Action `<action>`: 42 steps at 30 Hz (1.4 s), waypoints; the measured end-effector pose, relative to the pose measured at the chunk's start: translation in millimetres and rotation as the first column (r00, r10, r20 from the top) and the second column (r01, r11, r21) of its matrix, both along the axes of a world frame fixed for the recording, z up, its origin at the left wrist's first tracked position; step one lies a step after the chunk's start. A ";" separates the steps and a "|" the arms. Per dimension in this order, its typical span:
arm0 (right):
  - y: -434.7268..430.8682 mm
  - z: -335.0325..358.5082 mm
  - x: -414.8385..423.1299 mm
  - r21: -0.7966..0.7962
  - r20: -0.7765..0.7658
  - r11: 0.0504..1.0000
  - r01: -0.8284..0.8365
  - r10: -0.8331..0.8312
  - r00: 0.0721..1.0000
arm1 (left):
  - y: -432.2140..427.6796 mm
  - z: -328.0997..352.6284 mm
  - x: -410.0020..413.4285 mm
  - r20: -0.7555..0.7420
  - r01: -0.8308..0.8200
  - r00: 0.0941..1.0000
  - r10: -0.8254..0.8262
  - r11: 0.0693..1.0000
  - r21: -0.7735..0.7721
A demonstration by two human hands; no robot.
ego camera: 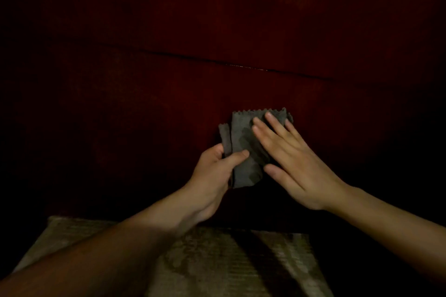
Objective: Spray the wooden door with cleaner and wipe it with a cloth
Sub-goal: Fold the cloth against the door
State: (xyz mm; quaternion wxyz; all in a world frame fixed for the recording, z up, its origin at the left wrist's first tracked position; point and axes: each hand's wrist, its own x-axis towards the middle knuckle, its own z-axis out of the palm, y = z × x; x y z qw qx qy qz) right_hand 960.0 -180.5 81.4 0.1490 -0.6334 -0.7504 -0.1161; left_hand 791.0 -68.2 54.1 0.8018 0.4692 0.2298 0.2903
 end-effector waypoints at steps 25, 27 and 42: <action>75.5 -85.4 -275.9 -0.443 -0.829 0.719 -0.535 -0.556 -0.061 | 24.1 -68.6 -337.0 -0.438 -0.330 0.844 0.311 0.943 0.034; 83.8 -111.4 -310.4 -0.465 -0.818 0.687 -0.558 -0.575 -0.025 | 12.9 -86.3 -379.8 -0.498 -0.393 0.790 0.359 0.919 0.038; 135.7 -232.5 -585.0 -0.612 -0.565 0.415 -0.673 -0.825 0.006 | 55.9 -191.9 -620.3 -0.779 -0.594 0.402 0.481 0.784 0.177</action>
